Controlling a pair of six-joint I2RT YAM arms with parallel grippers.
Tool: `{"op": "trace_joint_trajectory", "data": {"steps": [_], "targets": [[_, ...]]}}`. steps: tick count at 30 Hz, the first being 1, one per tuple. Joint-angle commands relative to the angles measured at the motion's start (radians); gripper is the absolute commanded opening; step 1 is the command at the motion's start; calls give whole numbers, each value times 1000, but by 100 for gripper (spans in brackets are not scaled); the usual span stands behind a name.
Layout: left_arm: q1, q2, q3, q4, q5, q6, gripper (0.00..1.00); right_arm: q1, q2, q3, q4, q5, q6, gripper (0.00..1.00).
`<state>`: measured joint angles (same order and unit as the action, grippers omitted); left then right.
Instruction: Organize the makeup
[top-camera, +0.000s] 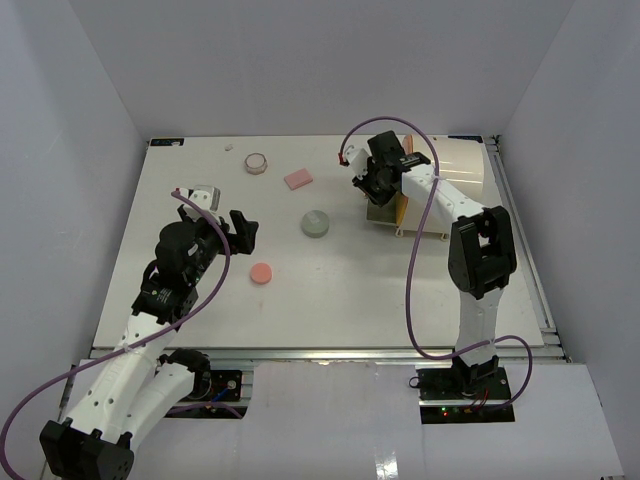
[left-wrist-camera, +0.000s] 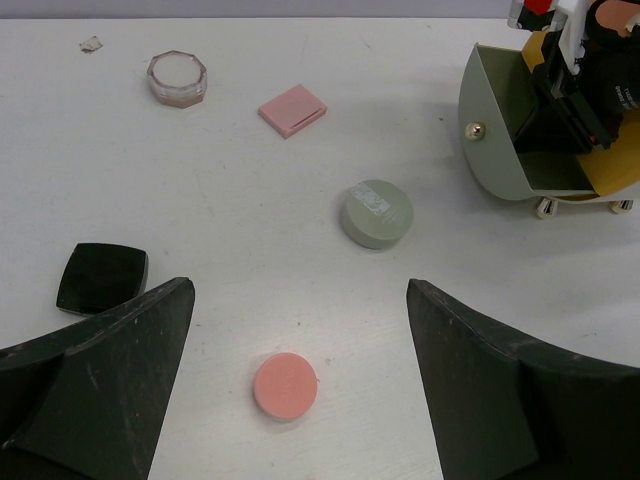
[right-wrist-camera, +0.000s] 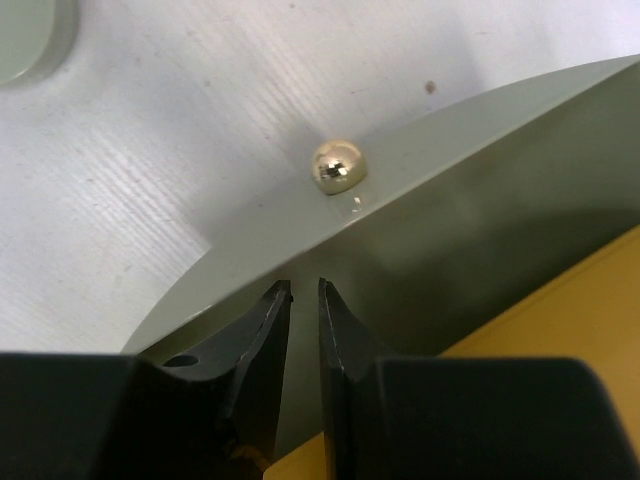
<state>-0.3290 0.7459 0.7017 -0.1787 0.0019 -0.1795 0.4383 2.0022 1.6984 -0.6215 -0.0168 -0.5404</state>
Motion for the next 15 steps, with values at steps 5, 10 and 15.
{"op": "trace_joint_trajectory", "data": {"steps": [5,10,15], "targets": [[2,3,-2,19,22,6,98,59,49,104,49,184,-134,28],[2,6,-2,19,21,6,98,82,88,121,49,243,-239,31],[2,6,-2,19,23,6,98,86,130,138,49,320,-326,32]]}}
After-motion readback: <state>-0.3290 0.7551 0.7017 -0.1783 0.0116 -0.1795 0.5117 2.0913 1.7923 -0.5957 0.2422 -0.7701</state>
